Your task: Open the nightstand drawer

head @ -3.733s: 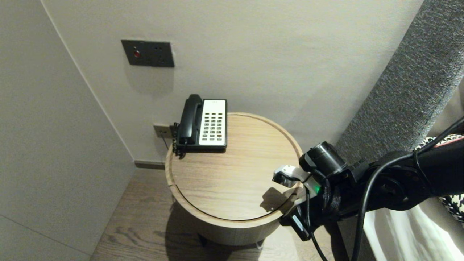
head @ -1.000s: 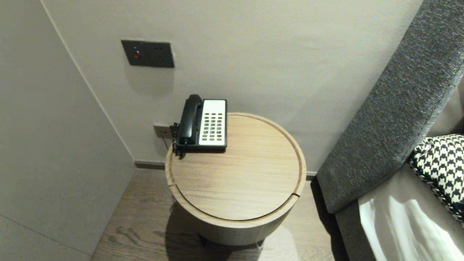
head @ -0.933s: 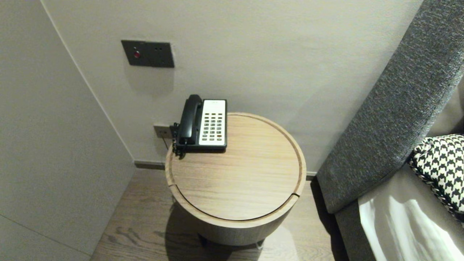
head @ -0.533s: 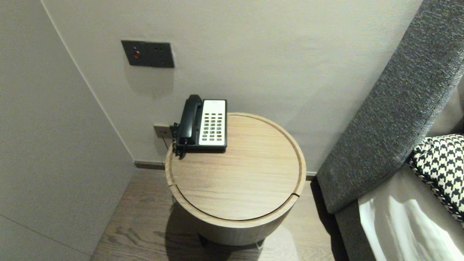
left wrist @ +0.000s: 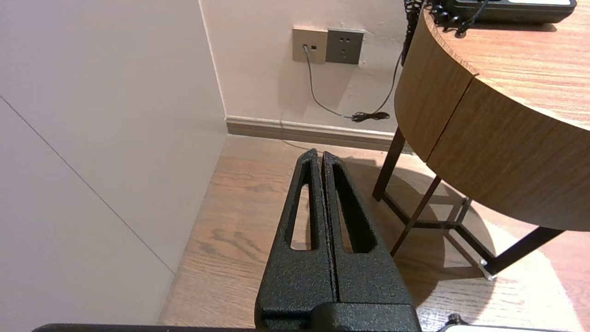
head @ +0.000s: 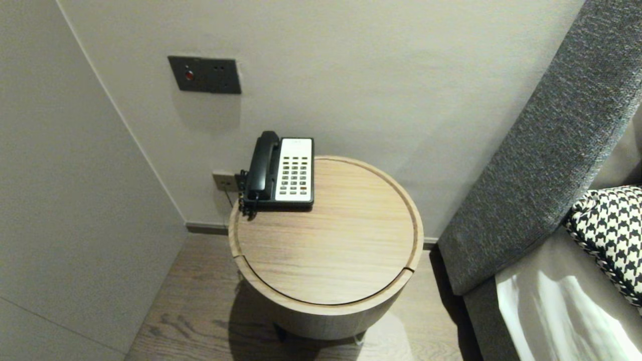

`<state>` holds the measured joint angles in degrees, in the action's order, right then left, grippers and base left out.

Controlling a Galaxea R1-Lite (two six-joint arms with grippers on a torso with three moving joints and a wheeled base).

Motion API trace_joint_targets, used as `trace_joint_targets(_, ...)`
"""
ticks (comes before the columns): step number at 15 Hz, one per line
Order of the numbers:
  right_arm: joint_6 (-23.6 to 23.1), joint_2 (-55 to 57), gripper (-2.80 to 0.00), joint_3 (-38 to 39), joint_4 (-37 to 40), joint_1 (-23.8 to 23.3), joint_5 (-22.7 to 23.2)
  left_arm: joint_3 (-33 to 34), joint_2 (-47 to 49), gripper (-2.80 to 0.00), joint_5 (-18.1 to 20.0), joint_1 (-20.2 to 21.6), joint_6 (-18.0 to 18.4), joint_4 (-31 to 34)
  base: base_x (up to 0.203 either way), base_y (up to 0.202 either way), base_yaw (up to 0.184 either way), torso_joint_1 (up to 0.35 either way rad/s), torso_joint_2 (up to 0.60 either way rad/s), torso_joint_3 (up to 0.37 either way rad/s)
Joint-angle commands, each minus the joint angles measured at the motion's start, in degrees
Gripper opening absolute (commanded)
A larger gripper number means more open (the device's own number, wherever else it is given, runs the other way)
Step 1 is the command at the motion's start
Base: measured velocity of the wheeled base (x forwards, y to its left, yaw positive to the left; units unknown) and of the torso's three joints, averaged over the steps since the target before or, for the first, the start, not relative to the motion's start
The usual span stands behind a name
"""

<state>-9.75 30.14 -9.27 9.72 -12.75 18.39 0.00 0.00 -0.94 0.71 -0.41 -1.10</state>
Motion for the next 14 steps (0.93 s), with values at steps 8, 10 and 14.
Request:
trace_joint_targets(8,0.43,-5.97,-2.8,4.79,-3.65,0.06,-6.69,0.0,-0.09,-2.8,-0.03,0.08,-0.02,-0.05,0.0,0.0,0.0,0.0,0.0,0.0)
trace_joint_targets(10,0.43,-7.97,-2.8,4.83,-3.54,2.04,-8.63,0.0,-0.09,-2.8,-0.03,0.02,-0.02,-0.05,0.0,0.0,0.0,0.0,0.0,0.0)
trace_joint_targets(14,0.93,-13.54,-2.8,5.55,-3.07,9.37,-14.58,0.0,-0.09,-2.8,-0.03,0.08,-0.02,-0.05,0.0,0.0,0.0,0.0,0.0,0.0)
